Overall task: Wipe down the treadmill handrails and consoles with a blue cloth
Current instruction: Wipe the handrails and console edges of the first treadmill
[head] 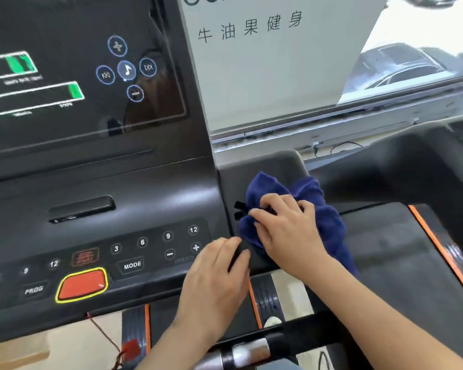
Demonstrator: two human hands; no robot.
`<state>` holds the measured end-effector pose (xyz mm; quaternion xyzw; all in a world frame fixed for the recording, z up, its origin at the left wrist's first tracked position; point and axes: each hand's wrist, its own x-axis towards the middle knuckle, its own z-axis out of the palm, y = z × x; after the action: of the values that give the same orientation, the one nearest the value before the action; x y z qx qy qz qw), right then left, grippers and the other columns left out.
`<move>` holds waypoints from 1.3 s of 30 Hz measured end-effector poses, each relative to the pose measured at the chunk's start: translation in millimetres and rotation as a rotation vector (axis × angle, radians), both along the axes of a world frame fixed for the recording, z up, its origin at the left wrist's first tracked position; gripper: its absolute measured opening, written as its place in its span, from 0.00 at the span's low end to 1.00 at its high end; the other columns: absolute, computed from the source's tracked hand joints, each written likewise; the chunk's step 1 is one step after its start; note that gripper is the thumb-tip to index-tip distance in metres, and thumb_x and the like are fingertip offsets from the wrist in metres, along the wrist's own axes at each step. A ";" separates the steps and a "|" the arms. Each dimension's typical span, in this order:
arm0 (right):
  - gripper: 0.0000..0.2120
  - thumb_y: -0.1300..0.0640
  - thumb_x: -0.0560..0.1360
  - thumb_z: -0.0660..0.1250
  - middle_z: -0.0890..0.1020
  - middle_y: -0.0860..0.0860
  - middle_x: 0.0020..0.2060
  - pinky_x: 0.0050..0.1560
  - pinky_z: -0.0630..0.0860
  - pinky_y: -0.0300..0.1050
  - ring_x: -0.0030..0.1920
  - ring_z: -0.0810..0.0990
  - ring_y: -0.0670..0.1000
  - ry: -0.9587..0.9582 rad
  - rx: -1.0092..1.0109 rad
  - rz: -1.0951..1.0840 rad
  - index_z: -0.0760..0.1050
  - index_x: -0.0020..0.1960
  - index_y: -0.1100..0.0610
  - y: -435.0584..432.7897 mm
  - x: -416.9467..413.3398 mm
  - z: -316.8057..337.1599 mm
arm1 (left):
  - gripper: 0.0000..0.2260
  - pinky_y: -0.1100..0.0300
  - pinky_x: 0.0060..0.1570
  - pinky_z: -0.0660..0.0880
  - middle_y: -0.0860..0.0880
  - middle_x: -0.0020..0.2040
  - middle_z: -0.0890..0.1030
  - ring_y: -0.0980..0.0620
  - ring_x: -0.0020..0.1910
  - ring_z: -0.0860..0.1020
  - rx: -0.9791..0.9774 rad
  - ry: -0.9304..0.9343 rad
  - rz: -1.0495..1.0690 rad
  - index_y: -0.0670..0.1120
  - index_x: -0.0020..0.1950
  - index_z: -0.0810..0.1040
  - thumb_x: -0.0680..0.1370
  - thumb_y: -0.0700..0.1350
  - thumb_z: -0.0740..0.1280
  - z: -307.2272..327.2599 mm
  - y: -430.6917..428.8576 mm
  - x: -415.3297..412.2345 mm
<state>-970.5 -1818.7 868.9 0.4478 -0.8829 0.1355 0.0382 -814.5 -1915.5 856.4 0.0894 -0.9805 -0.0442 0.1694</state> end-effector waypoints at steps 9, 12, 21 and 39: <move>0.09 0.59 0.72 0.70 0.75 0.52 0.51 0.46 0.75 0.52 0.46 0.77 0.54 -0.305 -0.164 -0.099 0.77 0.52 0.55 -39.5 -3.5 19.9 | 0.15 0.54 0.65 0.71 0.44 0.61 0.78 0.45 0.62 0.75 0.055 -0.002 -0.095 0.44 0.59 0.80 0.73 0.41 0.67 -4.1 -5.8 14.6; 0.04 0.57 0.72 0.70 0.77 0.52 0.44 0.41 0.73 0.52 0.46 0.76 0.56 -0.054 -0.013 -0.073 0.83 0.44 0.56 -34.2 2.8 14.4 | 0.14 0.54 0.65 0.71 0.44 0.61 0.78 0.45 0.62 0.75 0.079 0.007 -0.098 0.44 0.59 0.80 0.73 0.42 0.66 -4.1 -6.2 14.6; 0.09 0.55 0.78 0.62 0.72 0.51 0.52 0.49 0.74 0.47 0.51 0.74 0.53 -0.219 0.044 -0.071 0.78 0.54 0.54 -36.6 6.9 27.0 | 0.17 0.52 0.65 0.72 0.43 0.61 0.78 0.44 0.62 0.74 0.131 -0.002 -0.089 0.43 0.60 0.79 0.71 0.41 0.67 -4.5 -2.6 15.8; 0.05 0.51 0.76 0.68 0.76 0.49 0.44 0.40 0.68 0.47 0.46 0.76 0.53 -0.030 0.170 0.134 0.82 0.45 0.50 -23.2 -16.4 24.6 | 0.06 0.54 0.48 0.69 0.47 0.49 0.77 0.46 0.46 0.72 0.050 -0.026 0.089 0.46 0.46 0.78 0.71 0.43 0.64 10.7 0.6 -23.0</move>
<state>-986.9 -1841.9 893.5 0.5053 -0.8599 0.0689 -0.0221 -837.4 -1914.9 867.1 0.1375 -0.9762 -0.0602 0.1563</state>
